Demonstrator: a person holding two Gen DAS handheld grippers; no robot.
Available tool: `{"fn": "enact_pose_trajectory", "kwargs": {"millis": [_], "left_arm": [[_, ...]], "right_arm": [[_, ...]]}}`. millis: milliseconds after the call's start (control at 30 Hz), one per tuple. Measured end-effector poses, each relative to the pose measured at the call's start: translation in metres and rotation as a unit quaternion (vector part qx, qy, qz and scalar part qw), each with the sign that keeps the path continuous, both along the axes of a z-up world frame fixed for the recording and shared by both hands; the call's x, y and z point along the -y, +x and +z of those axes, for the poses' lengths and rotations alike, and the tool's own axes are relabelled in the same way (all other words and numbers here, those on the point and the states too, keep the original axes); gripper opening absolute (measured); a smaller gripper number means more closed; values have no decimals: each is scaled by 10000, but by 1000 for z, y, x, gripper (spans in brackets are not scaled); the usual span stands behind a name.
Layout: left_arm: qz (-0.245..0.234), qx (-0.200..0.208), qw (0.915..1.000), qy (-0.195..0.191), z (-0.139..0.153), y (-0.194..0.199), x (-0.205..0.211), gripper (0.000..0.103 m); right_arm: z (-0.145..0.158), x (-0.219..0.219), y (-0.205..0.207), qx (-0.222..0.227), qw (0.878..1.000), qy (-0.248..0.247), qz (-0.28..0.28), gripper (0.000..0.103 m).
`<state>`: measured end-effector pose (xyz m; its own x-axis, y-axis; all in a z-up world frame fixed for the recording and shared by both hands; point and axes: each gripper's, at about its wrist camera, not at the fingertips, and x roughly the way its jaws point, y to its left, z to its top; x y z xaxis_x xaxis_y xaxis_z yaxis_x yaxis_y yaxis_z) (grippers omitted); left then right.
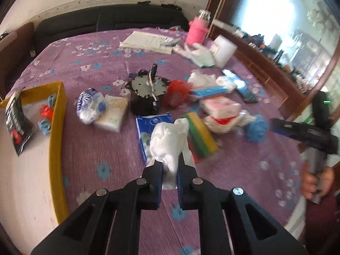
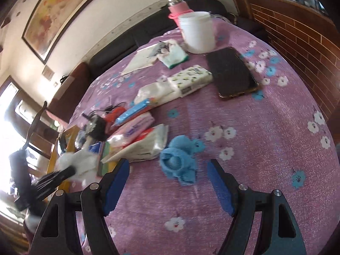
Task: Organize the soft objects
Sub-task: 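Grasp the white cloth with the left gripper, then grasp the blue knitted towel with the right gripper, then carry the white cloth and blue towel into the tray and release both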
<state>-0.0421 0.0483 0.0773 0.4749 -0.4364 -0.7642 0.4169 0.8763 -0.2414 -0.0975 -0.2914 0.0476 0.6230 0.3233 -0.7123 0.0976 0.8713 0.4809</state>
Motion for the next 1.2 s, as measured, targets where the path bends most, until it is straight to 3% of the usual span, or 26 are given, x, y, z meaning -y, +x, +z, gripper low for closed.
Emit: {"fn": "enact_pose_trajectory", "kwargs": {"millis": [133, 233, 333, 467, 633, 800, 933, 1200], "left_arm": [[3, 99, 9993, -359, 14, -25, -19, 11], [179, -30, 9990, -409, 9, -30, -31, 12], [265, -139, 9988, -385, 1, -27, -35, 12], [326, -156, 9983, -465, 1, -30, -40, 12], [480, -1, 9969, -624, 15, -37, -63, 12], [1011, 102, 9916, -805, 32, -36, -124, 12], [1689, 84, 9847, -431, 34, -21, -179, 12], [2329, -133, 9724, 32, 17, 34, -241, 12]], "right_arm": [[-10, -2, 8, -128, 9997, -180, -110, 79], [-17, -10, 16, -205, 9977, -618, -184, 79], [-26, -16, 21, -228, 9972, -692, -160, 78], [-33, -17, 22, -343, 9980, -527, -86, 41], [-19, -15, 6, -210, 9981, -561, -136, 36], [12, -26, -15, 79, 9989, -470, 48, 36], [35, -59, -12, 272, 9976, -345, 538, 36], [57, -187, 36, 336, 9824, -63, 1837, 37]]}}
